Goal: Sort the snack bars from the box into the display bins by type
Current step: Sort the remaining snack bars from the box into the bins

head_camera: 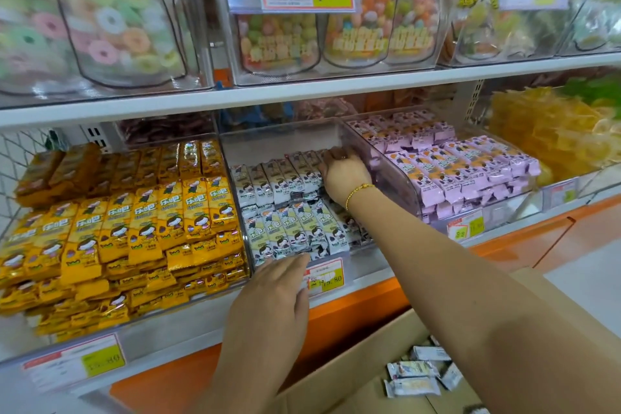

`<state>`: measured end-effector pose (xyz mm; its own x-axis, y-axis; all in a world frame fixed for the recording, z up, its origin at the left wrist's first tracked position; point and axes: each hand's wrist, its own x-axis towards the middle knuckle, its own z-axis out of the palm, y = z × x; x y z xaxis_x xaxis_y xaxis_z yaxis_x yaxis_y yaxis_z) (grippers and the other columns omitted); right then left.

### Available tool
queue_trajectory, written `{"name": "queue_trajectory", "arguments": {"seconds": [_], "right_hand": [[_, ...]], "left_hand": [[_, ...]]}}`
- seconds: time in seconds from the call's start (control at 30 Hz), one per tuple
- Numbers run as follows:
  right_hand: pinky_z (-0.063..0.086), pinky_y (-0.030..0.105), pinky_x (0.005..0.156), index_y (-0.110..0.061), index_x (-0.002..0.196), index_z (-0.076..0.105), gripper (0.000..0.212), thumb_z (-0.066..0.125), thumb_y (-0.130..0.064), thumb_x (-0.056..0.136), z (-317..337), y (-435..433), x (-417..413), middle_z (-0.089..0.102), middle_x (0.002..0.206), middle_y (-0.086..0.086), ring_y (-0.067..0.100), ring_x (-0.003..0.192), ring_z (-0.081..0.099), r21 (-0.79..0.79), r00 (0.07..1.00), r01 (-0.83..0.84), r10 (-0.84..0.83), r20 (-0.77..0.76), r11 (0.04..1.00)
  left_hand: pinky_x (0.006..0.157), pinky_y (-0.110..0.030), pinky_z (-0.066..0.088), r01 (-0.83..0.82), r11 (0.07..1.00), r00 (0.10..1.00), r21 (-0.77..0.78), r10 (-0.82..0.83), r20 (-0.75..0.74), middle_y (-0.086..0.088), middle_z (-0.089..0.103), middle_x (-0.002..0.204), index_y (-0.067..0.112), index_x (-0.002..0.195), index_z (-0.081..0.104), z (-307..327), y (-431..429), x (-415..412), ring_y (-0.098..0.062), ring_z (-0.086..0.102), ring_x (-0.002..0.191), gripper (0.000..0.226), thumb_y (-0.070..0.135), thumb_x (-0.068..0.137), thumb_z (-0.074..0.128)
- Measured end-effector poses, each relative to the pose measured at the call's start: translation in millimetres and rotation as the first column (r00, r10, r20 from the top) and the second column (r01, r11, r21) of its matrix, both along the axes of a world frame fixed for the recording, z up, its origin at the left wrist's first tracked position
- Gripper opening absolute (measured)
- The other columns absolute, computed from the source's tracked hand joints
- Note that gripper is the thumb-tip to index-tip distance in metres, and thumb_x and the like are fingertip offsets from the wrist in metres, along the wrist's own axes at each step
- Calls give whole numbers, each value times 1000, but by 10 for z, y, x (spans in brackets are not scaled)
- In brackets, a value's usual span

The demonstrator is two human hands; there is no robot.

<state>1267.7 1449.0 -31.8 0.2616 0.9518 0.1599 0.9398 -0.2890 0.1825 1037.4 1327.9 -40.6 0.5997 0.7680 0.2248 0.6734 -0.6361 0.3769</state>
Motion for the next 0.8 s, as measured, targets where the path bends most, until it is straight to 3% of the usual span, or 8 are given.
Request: {"name": "queue_trajectory", "arguments": {"seconds": [0.13,0.23,0.33,0.47,0.53,0.67,0.73,0.8], "right_hand": [[34,38,107,-4,142,34,41,29,-17,104,120,-53,45,37,145,22,35,134,35,-116,958,-46,11,-285,992],[43,36,96,-3,137,43,44,47,-24,99,124,-215,82,52,132,21,34,121,49,-66,968,9,-25,-248,998],[41,35,97,-8,138,42,44,51,-17,96,59,-301,100,50,132,19,32,125,43,-28,989,50,-53,-141,998],[40,35,91,-4,124,56,32,47,-9,94,48,-208,111,50,129,23,36,117,48,61,964,81,-63,-257,995],[38,32,94,-3,123,56,30,42,-6,96,98,-153,77,52,128,20,33,118,49,62,936,136,-108,-335,989],[35,30,99,-3,123,52,28,37,-10,100,243,-222,-61,54,129,16,28,123,48,62,931,145,-115,-345,988],[36,31,98,-1,123,53,29,45,-13,98,231,-346,-70,53,128,20,30,124,46,52,938,86,-63,-341,995],[42,32,87,-4,111,62,24,54,-18,94,218,-619,-119,60,116,20,31,112,55,177,921,11,60,-386,984]], "left_hand": [[109,-11,12,-2,1000,1000,-17,2,19,22,23,152,38,149,16,-4,-13,-3,0,19,141,50,36,102,33],[110,-14,15,-16,999,1000,-31,16,20,20,27,151,37,148,20,-22,-11,-10,-4,21,141,50,35,101,36],[111,-17,17,-30,999,999,-17,31,18,19,29,151,36,148,22,-33,-16,8,-5,23,141,50,34,101,36],[112,-17,16,-24,1000,999,-16,24,26,19,27,152,37,148,21,-39,-14,1,-5,21,142,50,35,101,36],[112,-19,19,-11,1000,999,-21,11,33,18,30,151,36,148,24,-32,8,-10,-7,23,142,50,34,101,38],[111,-19,19,13,999,997,-33,-10,74,14,33,151,31,147,29,-9,-3,-20,-8,26,141,51,30,99,45],[107,-17,23,-1,1000,990,-25,4,142,12,41,146,28,143,39,-17,-49,-42,-7,34,136,47,28,97,48],[96,-17,34,-4,1000,967,23,-2,256,9,57,130,24,129,57,-35,-124,-73,-9,51,120,34,27,96,53]]}}
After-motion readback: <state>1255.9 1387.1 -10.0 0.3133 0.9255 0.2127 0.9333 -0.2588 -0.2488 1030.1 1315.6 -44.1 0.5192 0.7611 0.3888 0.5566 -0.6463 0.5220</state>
